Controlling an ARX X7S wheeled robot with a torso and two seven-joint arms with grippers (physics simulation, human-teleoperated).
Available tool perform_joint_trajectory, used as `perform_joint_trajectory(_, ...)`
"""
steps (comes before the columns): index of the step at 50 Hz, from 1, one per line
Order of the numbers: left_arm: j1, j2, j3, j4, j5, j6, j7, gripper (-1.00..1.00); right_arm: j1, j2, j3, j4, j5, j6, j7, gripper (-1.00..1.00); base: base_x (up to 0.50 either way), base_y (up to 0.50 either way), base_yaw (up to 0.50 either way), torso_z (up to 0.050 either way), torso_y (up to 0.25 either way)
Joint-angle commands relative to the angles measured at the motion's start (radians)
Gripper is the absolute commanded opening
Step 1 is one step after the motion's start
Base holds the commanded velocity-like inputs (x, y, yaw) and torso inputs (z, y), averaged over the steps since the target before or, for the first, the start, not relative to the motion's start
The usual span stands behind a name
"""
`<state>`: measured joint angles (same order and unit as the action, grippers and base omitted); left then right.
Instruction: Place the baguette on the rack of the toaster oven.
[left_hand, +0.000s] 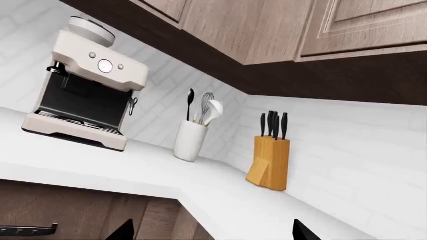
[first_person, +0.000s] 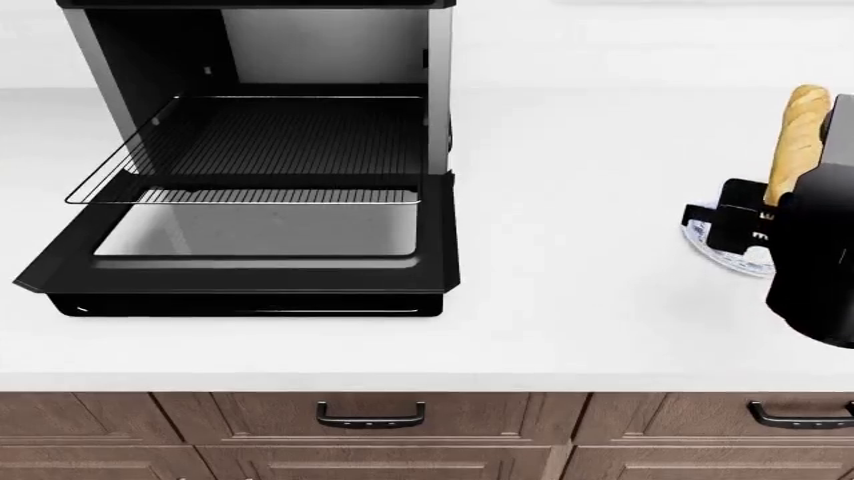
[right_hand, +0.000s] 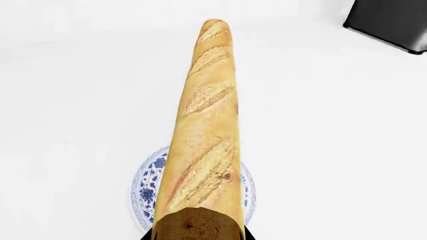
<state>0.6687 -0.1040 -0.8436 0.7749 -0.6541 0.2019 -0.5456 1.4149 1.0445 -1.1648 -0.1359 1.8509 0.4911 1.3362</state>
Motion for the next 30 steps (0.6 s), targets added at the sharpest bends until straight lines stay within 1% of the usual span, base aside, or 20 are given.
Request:
perform_joint_trajectory(1,0.001,0.0,-0.002,0.001,-0.001,0.001,-0.001,1.0,0.018,0.038,0.01,-0.112,-0.06,0.014,0.002,-1.0,0.0,0.0,0.0,0.0,0.0)
perform_joint_trajectory(5,0.002,0.0,-0.003,0.001,-0.004,0.001,0.0,1.0,-0.003,0.089,0.018,-0.181,-0.06,-0.011,0.006,-1.0,0.0,0.0,0.0,0.0,0.0)
perform_joint_trajectory(10,-0.002,-0.001,0.005,0.006,0.004,-0.002,-0.002,1.0,-0.009,0.155,0.015,-0.357,-0.157,0.004,-0.003,-1.0,0.0,0.0,0.0,0.0,0.0)
perform_joint_trajectory(16,0.002,0.0,0.001,0.008,-0.002,0.001,0.0,1.0,0.005,0.203,0.026,-0.435,-0.167,0.021,-0.002,-1.0,0.0,0.0,0.0,0.0,0.0)
perform_joint_trajectory(19,0.002,0.0,0.001,0.009,-0.002,0.0,-0.001,1.0,-0.005,0.222,0.013,-0.467,-0.21,0.044,-0.014,-1.0,0.0,0.0,0.0,0.0,0.0)
perform_joint_trajectory(24,0.004,0.0,-0.002,0.011,-0.006,0.001,-0.001,1.0,-0.006,0.281,0.02,-0.53,-0.262,0.045,-0.071,-1.0,0.0,0.0,0.0,0.0,0.0)
perform_joint_trajectory(28,0.0,0.0,0.001,0.007,-0.003,0.0,-0.001,1.0,-0.022,0.353,0.017,-0.565,-0.285,0.036,-0.088,-1.0,0.0,0.0,0.0,0.0,0.0)
perform_joint_trajectory(30,0.002,0.0,-0.002,0.009,-0.004,0.001,-0.001,1.0,-0.027,0.41,0.023,-0.6,-0.281,0.008,-0.106,-1.0,0.0,0.0,0.0,0.0,0.0)
